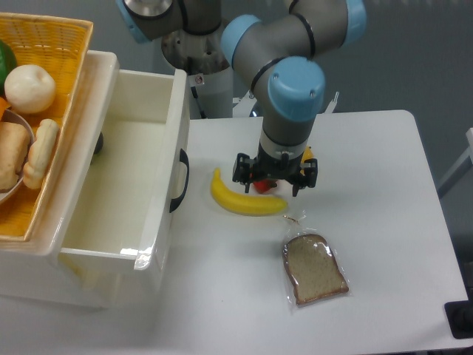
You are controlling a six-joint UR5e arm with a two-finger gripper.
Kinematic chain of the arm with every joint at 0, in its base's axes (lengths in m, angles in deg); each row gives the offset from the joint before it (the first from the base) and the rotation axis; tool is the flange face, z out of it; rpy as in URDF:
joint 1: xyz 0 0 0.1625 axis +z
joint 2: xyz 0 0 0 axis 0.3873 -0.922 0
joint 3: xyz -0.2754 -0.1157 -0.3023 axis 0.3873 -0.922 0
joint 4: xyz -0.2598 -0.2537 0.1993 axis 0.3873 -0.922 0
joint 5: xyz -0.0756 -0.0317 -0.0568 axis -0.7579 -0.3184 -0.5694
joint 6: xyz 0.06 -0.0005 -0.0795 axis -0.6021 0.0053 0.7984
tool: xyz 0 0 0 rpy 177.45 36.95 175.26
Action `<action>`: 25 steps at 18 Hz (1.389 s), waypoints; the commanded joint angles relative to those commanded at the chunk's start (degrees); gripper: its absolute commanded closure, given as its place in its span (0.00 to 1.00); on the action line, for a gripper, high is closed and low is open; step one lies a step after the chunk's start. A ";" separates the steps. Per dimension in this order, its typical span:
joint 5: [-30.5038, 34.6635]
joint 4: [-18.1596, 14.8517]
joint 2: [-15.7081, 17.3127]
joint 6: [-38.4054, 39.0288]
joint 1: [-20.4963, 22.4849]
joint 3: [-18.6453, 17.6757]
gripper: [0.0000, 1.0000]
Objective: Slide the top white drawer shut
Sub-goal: 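Move the gripper from above the banana toward the open white drawer's front, then push the drawer front with the gripper, sliding the drawer into the cabinet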
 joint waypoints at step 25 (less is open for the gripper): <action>-9.14 -6.76 -0.62 0.35 -3.96 -2.73 0.00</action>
